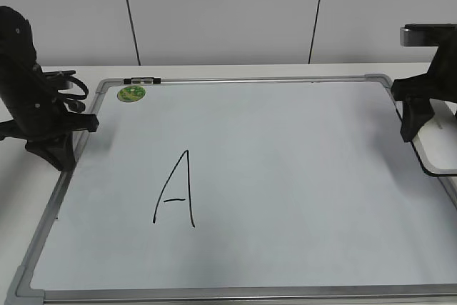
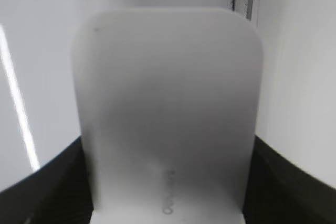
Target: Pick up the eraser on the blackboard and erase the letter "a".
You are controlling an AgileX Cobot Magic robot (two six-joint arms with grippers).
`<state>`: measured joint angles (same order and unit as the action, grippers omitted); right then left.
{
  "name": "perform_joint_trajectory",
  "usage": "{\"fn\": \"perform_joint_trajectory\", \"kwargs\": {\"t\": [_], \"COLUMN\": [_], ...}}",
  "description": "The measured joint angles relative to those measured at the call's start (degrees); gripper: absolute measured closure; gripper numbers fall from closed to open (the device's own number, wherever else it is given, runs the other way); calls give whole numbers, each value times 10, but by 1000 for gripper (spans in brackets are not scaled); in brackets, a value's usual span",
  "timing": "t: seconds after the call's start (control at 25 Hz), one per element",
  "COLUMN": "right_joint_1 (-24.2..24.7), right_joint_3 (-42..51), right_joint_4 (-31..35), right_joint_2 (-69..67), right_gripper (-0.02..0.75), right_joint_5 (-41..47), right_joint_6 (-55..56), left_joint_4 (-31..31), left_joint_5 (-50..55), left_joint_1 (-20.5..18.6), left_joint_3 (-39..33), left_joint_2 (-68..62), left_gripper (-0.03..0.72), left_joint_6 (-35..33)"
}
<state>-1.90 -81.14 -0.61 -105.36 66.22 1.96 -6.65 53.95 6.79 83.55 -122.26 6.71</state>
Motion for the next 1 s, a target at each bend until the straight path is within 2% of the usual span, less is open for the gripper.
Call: {"fn": "perform_joint_trajectory", "kwargs": {"t": [0.2, 0.44, 1.0], "right_joint_1": [27, 45, 52], "right_joint_3": [-74, -142, -155], "right_joint_4": [30, 35, 33], "right_joint_2": [-70, -141, -173], "right_gripper": [213, 213, 213], "right_joint_5": [29, 31, 32], "right_joint_6": [-29, -46, -49], "left_joint_4": [1, 1, 1], "left_joint_5": [0, 0, 1], "left_joint_1": [0, 0, 0], "left_joint_3": [0, 0, 0], "left_joint_2": [0, 0, 0], "left_gripper": [660, 660, 660], "left_joint_6": [0, 0, 0]}}
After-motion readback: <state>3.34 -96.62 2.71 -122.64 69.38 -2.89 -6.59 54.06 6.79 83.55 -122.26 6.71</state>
